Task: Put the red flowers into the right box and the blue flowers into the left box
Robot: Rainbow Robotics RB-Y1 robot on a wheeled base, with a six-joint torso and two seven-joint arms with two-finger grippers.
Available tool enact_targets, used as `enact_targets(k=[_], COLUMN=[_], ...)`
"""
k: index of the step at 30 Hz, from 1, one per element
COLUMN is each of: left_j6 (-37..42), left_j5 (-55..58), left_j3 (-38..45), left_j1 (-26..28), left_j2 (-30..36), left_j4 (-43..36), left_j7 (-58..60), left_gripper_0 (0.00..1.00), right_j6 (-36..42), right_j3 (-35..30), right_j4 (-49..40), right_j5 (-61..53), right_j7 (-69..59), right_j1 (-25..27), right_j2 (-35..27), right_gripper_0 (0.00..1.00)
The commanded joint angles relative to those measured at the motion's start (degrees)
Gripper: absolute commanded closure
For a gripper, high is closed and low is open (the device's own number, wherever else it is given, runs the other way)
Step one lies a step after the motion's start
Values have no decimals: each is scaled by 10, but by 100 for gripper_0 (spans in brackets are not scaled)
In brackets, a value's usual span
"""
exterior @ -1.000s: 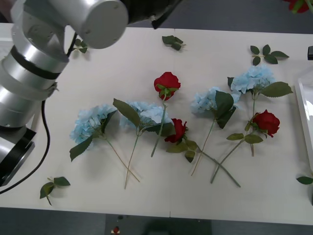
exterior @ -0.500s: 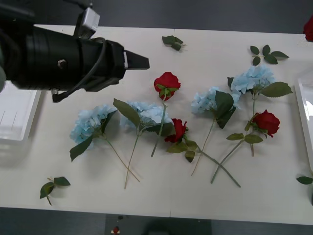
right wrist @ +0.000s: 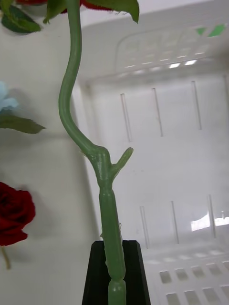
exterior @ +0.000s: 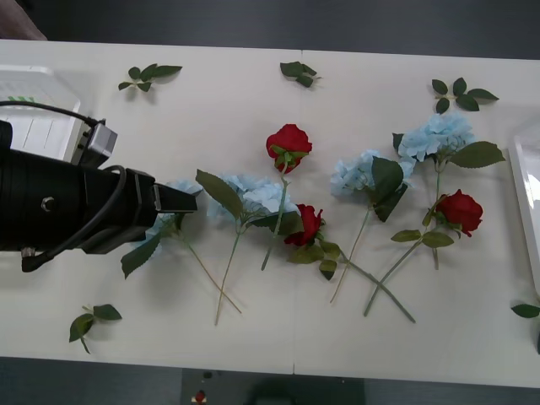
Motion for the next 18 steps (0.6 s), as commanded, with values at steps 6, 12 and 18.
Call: enact_targets(k=[6,12,18], left_j6=[-1,-4,-27], left_j5=[-26,-111,-165], left_j3=[-18,-70,-118], left_j1=[73,77,68], left_j2=[4,4,2], left_j4=[-13,-10,19], left_j7=[27,37,43], left_gripper_0=[0,0,0], right_j6=[-99,-204,-272], right_j3=[-1,15,14], right_j4=[-11,2,56], right_j5=[43,58,78], right_j7=[6,-2,8], right_j1=[78,131,139], right_j2=[-16,1,6], right_gripper_0=[100,100,100])
